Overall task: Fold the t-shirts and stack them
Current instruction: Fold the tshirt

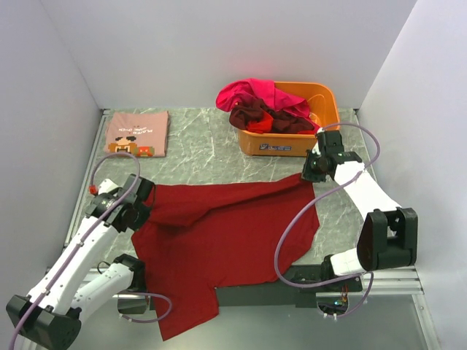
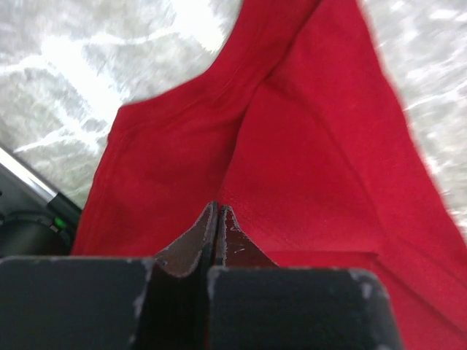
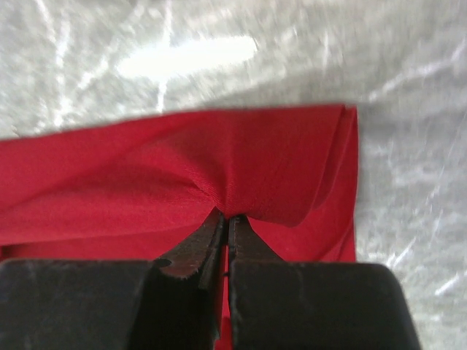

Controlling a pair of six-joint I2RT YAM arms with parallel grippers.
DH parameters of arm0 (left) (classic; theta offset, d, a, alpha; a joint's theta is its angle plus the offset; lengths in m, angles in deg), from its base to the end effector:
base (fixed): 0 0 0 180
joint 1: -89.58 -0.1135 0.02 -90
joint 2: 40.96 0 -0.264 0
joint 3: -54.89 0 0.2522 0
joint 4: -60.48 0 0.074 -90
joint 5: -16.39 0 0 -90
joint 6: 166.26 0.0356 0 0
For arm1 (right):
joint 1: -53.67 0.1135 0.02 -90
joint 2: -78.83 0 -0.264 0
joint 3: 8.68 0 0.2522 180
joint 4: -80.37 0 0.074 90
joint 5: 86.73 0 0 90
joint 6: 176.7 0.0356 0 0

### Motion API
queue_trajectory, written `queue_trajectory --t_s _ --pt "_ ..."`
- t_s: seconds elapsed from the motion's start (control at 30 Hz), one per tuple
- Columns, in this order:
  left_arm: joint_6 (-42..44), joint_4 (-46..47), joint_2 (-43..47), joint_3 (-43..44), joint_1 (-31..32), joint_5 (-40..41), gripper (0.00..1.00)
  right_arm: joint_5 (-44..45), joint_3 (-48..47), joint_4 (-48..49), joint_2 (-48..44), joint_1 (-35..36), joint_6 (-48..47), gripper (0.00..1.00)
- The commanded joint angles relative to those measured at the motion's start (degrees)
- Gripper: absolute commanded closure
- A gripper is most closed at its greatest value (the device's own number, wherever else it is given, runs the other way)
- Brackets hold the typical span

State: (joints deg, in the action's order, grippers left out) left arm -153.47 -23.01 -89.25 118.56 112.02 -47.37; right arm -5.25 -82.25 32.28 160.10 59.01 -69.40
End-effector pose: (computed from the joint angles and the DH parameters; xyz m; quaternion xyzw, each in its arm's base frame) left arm 0.1234 -0.0339 0.2792 -0.4781 0.8292 0.0025 0.2896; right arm 0.2895 0.0324 0.2503 0.0776 0.9502 0.1272 0.2737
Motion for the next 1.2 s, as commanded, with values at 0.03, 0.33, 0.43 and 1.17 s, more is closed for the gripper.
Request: queue_trajectory --t_s 0.03,0.33,0.43,1.17 --pt "-0.4 -1.9 0.9 -1.7 0.2 -3.0 0.99 3.3 2.8 -2.5 -2.7 -0.3 1.2 0.97" --pt "-0.1 -7.2 4.9 -1.5 0.2 -5.8 0.5 6.6 13.4 -7.1 -14.8 0.1 7.0 0.42" --pt "0.0 -7.3 8.6 -0.7 0.2 -5.2 0.01 7.5 12.2 -7.5 -15.8 0.2 6.7 0.19" --pt "17.6 39.6 -25.4 -4.2 -4.8 -10.3 0.01 -2.9 6.9 10.7 10.6 1.3 4.1 0.18"
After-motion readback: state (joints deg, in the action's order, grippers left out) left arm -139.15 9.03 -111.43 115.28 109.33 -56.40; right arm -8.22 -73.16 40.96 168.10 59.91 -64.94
